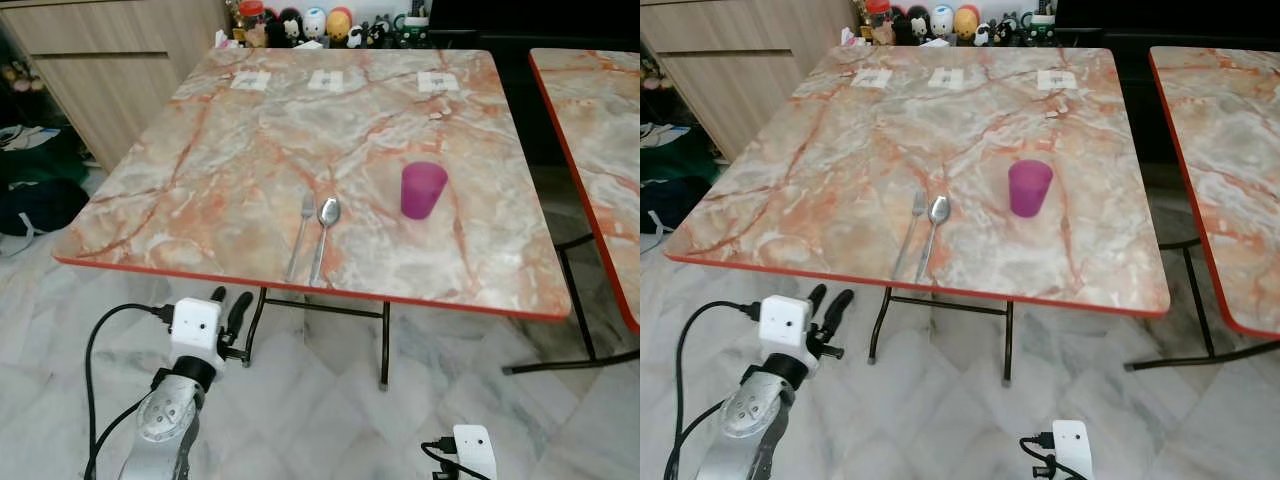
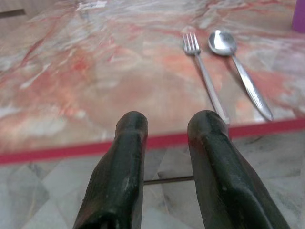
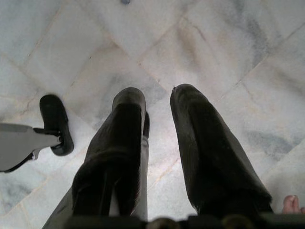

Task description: Setting the table

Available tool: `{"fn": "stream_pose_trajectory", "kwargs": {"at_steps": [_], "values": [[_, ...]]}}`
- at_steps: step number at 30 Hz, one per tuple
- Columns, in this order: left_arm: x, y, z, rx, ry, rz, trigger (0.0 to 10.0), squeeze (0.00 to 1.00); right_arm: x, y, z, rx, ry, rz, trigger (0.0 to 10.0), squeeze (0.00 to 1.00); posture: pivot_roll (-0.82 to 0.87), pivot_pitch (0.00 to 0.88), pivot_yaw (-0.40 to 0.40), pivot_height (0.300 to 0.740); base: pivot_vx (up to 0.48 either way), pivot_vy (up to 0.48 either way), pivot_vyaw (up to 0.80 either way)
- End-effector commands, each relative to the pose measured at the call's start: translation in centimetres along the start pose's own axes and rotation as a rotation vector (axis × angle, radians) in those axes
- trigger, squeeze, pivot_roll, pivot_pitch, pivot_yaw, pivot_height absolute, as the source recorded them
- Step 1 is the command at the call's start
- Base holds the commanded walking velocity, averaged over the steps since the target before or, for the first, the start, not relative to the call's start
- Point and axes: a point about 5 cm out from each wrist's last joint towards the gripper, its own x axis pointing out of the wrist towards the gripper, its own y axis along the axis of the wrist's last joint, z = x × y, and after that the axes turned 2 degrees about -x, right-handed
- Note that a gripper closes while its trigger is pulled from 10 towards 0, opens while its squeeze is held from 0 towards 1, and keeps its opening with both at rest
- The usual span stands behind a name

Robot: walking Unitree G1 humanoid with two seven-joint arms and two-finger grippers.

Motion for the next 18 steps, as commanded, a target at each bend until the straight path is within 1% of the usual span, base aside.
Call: {"fn": "stream_pose_trajectory", "kwargs": {"at_steps": [1,6,11,15,18], "values": [[0.4,0.1,0.3,0.003,-0.024,-0.012,10.0,0.00,-0.1,-0.4,-0.1,0.020,-0.010,-0.009,10.0,0.00,-0.05,0.113,0.081,0.740,0.311,0.000,0.00],[0.5,0.0,0.9,-0.003,-0.045,-0.027,10.0,0.00,-0.1,-0.5,-0.2,0.035,-0.023,-0.002,10.0,0.00,-0.05,0.115,0.082,0.740,0.325,0.000,0.00],[0.6,0.2,0.9,-0.010,-0.038,-0.032,10.0,0.00,-0.2,-1.0,-0.6,0.034,-0.023,-0.007,10.0,0.00,-0.05,0.117,0.078,0.740,0.324,0.000,0.00],[0.9,0.4,1.2,-0.018,-0.071,-0.032,10.0,0.00,-0.3,-1.1,-0.8,0.033,-0.023,-0.009,10.0,0.00,-0.04,0.118,0.077,0.740,0.000,0.000,0.00],[1.1,0.7,1.9,-0.034,-0.130,-0.046,10.0,0.00,-0.3,-1.1,-1.0,0.029,-0.020,-0.008,10.0,0.00,-0.04,0.119,0.076,0.740,0.000,0.000,0.00]]}}
